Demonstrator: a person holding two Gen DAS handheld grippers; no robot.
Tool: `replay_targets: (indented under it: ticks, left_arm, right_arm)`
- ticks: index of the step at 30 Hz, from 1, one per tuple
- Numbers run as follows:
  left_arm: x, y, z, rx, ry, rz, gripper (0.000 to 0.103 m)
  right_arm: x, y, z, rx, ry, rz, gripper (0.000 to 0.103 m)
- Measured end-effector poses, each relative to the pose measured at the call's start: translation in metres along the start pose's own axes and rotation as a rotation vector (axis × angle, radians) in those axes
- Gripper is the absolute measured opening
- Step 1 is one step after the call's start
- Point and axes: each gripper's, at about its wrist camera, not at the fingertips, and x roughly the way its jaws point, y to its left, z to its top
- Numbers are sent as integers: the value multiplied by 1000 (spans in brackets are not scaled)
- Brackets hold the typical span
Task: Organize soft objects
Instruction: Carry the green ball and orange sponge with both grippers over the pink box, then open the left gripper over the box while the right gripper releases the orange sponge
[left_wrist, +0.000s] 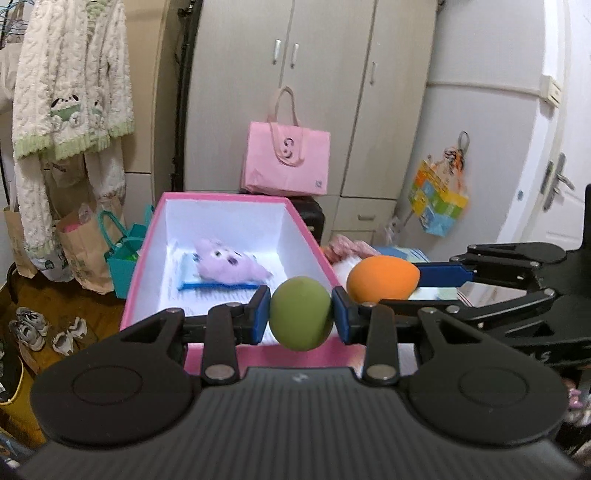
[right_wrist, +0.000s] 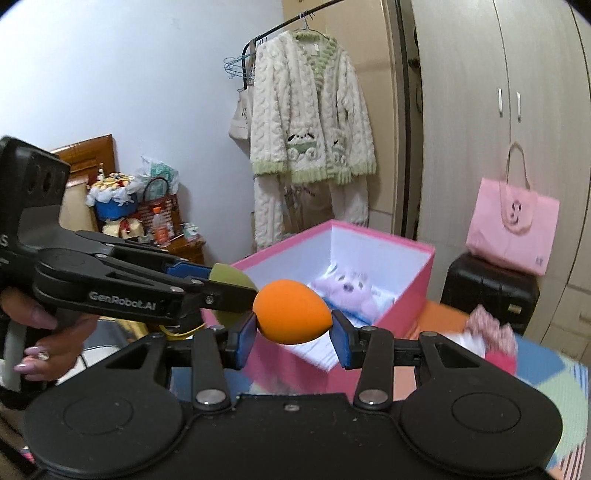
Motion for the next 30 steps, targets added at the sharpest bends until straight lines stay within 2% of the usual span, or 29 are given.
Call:
replay_targets:
  ticks: [4,10,13,15,20,25,30]
  left_arm:
    - [17,19,12,-35,-3,27,35]
    - [42,35,22,-39,11,60,35]
    - [67,44,29,-42,80,60,35]
    - [87,51,33,-43,161,50,35]
    - [132,67,39,-39,311,92,35]
    - [152,72,39,-59,386,85,35]
    - [162,77,37,-103,398,95,36]
  right_arm:
    - [35,-11,13,-29,18,4,49]
    - [89,-35,27,-33,110,13,49]
    - [115,-43,27,-66,181,38,49]
    - [132,-50,26,-86,240,33,49]
    - [164,-49,24,-175,354,73,49]
    - [178,-39,20,-240,395,54,49]
    - [184,-37,21,-289,406,8,50]
